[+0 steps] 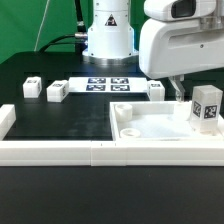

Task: Assemble one leg

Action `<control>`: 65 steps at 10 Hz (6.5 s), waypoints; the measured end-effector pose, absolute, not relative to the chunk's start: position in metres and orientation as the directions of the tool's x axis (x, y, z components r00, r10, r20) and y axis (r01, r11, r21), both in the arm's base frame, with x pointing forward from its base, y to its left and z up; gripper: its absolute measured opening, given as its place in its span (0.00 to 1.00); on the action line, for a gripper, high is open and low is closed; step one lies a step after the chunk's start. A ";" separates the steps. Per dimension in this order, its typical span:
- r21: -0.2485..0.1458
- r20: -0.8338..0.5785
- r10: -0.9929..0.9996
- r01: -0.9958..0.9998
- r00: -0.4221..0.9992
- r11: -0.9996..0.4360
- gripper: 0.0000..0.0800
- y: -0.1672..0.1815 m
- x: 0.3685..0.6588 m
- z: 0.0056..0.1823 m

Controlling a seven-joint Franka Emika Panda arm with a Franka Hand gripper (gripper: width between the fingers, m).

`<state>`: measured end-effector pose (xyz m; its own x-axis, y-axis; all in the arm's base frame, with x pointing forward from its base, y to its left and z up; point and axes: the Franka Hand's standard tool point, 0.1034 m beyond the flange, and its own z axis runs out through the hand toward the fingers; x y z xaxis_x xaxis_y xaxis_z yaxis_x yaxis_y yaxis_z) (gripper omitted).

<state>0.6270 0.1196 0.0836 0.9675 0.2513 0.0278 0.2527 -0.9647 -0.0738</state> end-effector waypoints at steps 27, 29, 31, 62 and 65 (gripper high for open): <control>-0.113 0.006 -0.868 -0.862 0.497 -0.494 0.64 0.119 0.636 0.084; -0.105 0.021 -0.774 -0.769 0.632 -0.631 0.78 0.120 0.635 0.083; -0.098 0.042 -0.629 -0.623 0.777 -0.776 0.80 0.123 0.635 0.083; -0.084 -0.028 -0.918 -0.916 0.397 -0.393 0.47 0.121 0.635 0.079; -0.084 -0.003 -0.790 -0.787 0.613 -0.611 0.77 0.125 0.633 0.077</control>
Offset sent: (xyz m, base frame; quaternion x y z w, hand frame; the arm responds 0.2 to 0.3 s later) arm -0.0016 0.0095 0.0041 -0.0063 -0.0021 0.0358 0.9993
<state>0.6335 0.1248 0.0768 0.6134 -0.7897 -0.0032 -0.7871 -0.6111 -0.0840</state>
